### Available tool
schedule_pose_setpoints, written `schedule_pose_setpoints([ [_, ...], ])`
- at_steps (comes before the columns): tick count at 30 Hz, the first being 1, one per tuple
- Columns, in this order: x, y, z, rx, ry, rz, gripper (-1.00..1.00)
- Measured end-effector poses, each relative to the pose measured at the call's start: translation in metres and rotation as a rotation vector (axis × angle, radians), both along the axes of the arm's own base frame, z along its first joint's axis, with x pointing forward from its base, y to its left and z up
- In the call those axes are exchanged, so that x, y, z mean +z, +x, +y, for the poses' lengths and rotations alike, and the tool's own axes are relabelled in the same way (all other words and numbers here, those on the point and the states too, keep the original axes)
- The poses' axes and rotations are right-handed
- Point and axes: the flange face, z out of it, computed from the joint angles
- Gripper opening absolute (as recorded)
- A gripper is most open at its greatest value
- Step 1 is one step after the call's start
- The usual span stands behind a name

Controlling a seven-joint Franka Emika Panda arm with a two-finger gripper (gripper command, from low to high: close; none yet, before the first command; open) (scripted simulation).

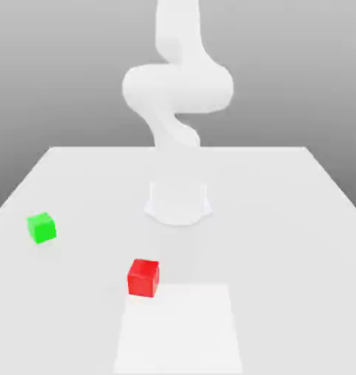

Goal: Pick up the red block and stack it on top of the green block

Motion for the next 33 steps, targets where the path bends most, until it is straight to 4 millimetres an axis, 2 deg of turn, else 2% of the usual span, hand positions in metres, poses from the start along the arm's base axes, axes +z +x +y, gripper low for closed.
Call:
schedule_pose_setpoints([
  [4,-0.099,0.031,-0.015,-0.034,-0.001,0.147,0.00],
  [7,-0.174,0.038,-0.027,-0.060,0.005,0.257,0.00],
  [9,-0.225,0.035,-0.035,-0.077,0.011,0.332,0.00],
  [13,-0.326,0.008,-0.050,-0.113,0.033,0.493,0.00],
  [18,-0.451,-0.049,-0.060,-0.156,0.073,0.692,0.00],
  [20,-0.476,-0.056,-0.060,-0.160,0.076,0.713,0.00],
  [24,-0.510,-0.060,-0.061,-0.162,0.077,0.720,0.00],
  [25,-0.515,-0.061,-0.061,-0.162,0.077,0.720,-1.00],
  [31,-0.518,-0.061,-0.061,-0.163,0.078,0.721,-1.00],
  [33,-0.510,-0.060,-0.061,-0.163,0.077,0.721,-1.00],
])
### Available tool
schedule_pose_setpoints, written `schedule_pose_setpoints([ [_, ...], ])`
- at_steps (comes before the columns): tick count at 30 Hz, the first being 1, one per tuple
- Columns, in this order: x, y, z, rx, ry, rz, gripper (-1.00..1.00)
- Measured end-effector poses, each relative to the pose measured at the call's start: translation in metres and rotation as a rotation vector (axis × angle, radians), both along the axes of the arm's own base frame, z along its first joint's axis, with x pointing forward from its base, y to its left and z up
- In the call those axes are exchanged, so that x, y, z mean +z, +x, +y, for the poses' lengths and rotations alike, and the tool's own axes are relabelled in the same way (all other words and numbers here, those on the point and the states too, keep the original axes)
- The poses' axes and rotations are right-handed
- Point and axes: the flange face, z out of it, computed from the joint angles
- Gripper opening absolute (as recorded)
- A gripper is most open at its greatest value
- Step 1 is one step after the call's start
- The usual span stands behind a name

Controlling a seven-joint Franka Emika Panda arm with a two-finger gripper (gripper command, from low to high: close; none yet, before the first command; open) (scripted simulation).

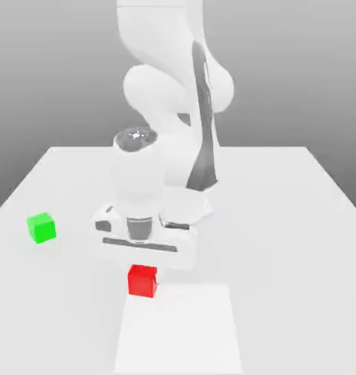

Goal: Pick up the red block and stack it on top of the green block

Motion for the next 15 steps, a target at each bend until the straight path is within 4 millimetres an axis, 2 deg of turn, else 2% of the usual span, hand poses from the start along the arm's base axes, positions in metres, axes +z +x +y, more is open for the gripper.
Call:
schedule_pose_setpoints([
  [7,0.051,0.000,0.000,0.000,0.000,0.000,-1.00],
  [8,0.056,-0.001,-0.007,-0.031,0.000,-0.001,-1.00],
  [12,0.068,-0.013,-0.065,-0.288,0.000,-0.005,-1.00],
  [15,0.075,-0.033,-0.113,-0.512,-0.001,-0.008,-1.00],
])
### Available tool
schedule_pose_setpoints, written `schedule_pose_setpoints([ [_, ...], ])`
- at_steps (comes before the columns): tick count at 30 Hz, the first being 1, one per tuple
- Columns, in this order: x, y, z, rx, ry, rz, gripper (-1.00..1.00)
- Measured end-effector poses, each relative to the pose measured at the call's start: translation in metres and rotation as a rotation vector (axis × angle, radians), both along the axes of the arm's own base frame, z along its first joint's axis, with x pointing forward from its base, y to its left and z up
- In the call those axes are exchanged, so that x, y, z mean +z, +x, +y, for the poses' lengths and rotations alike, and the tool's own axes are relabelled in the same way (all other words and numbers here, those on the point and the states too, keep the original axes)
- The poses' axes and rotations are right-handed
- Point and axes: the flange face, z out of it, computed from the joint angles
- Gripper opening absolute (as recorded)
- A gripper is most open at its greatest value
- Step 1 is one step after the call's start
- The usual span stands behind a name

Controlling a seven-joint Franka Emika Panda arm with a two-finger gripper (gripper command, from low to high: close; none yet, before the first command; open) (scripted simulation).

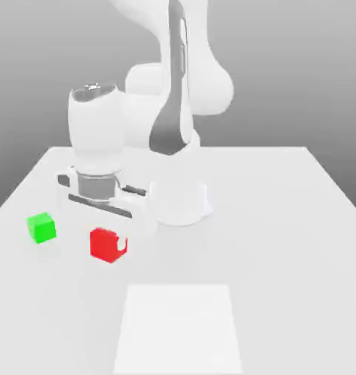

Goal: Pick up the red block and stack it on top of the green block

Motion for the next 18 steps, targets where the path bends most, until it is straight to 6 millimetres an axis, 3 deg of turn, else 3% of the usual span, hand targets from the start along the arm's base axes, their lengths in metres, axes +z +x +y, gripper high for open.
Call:
schedule_pose_setpoints([
  [5,0.010,-0.052,-0.074,-0.378,0.001,-0.002,-1.00],
  [11,0.019,-0.142,-0.142,-0.835,0.004,0.002,-1.00],
  [13,0.015,-0.161,-0.153,-0.922,0.007,0.002,-1.00],
  [18,-0.018,-0.165,-0.157,-0.946,0.011,-0.003,-1.00],
])
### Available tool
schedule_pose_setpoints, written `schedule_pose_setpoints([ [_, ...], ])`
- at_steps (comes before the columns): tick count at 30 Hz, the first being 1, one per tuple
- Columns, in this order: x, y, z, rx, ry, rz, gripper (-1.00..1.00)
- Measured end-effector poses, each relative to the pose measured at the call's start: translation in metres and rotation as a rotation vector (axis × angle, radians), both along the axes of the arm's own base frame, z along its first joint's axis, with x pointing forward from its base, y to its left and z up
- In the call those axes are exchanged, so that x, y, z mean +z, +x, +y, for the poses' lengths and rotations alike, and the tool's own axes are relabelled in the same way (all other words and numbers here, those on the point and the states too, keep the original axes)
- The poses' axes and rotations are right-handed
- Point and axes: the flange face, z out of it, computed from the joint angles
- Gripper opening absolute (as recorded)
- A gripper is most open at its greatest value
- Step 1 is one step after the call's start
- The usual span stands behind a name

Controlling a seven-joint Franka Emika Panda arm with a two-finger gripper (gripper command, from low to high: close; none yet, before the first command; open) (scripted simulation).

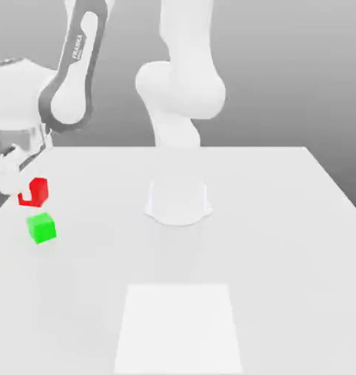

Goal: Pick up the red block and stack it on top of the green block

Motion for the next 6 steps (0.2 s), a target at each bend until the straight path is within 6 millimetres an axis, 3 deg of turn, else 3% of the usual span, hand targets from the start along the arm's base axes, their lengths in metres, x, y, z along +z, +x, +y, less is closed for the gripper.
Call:
schedule_pose_setpoints([
  [2,-0.016,-0.001,0.001,-0.002,0.000,0.003,-1.00],
  [3,-0.023,-0.002,0.002,-0.002,-0.001,0.005,1.00],
  [6,-0.023,-0.002,0.002,-0.002,-0.001,0.005,1.00],
])
